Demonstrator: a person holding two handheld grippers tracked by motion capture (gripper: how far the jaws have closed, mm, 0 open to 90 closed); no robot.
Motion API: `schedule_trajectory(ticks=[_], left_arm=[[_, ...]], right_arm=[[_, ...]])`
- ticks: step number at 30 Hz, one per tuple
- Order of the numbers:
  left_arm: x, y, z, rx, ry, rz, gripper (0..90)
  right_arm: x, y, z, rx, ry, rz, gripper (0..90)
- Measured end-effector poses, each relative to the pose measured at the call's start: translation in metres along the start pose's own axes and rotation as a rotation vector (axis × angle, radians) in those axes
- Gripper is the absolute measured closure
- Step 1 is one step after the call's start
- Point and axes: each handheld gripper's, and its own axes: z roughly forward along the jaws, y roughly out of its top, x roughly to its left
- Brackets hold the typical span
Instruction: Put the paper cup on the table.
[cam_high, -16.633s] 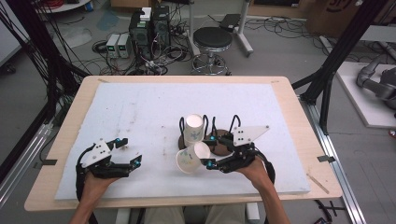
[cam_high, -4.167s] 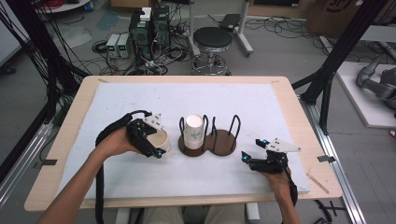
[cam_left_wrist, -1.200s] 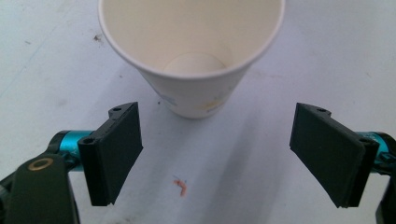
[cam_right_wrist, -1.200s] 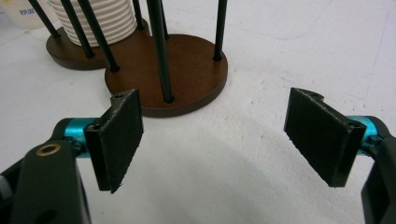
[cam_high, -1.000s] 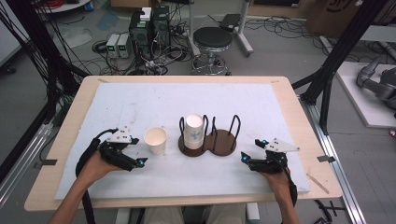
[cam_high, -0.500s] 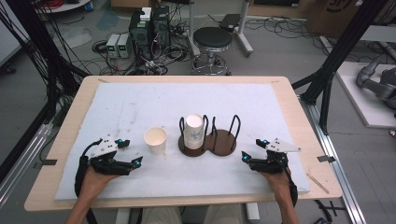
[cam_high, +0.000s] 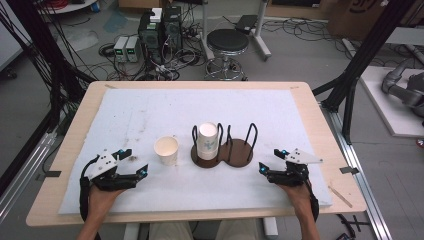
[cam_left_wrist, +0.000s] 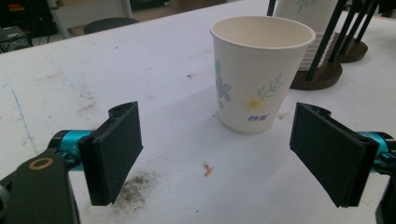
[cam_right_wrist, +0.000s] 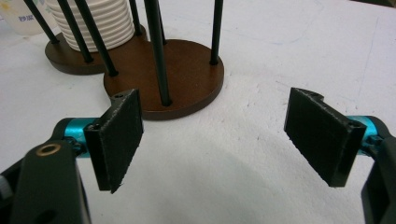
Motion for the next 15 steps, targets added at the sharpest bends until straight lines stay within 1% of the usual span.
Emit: schedule_trajectory(ticks=[1, 5, 15], left_arm=[[-0.0001, 0.0000, 0.0000, -0.001, 0.001, -0.001, 16.7], [-0.0017, -0.0004, -0.0012, -0.012, 0.003, 0.021, 16.7], [-0.0001, -0.0004, -0.0008, -0.010, 0.006, 0.000, 16.9]], right_arm=[[0.0003, -0.0002, -0.0001, -0.002, -0.003, -0.010, 20.3], [0.0011, -0.0005, -0.0005, -0.007, -0.003, -0.011, 20.3], [0.0005, -0.0009, -0.0012, -0.016, -0.001, -0.014, 20.3]])
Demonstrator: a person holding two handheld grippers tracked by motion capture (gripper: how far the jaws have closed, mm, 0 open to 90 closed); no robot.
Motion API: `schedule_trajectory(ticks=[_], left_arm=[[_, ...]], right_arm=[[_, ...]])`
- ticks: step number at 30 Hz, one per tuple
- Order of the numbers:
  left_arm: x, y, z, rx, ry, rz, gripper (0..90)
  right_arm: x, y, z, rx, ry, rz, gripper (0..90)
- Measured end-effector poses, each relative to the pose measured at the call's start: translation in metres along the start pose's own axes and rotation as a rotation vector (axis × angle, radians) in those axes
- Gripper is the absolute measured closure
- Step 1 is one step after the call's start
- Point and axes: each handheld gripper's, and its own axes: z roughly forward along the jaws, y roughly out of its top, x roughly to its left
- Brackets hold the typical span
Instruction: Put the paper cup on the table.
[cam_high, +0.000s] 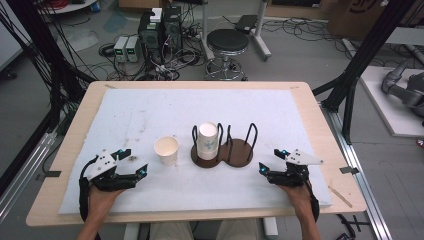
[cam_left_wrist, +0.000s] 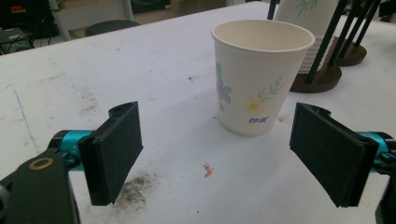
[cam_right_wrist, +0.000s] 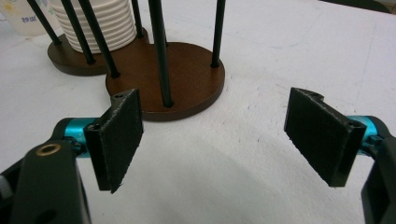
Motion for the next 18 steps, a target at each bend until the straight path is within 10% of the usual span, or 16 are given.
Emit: schedule_trajectory(ticks=[18], left_arm=[[0.0025, -0.0006, -0.0015, -0.011, -0.006, -0.021, 16.8]], right_arm=[[0.0025, -0.0005, -0.0009, -0.006, -0.008, -0.015, 20.3]])
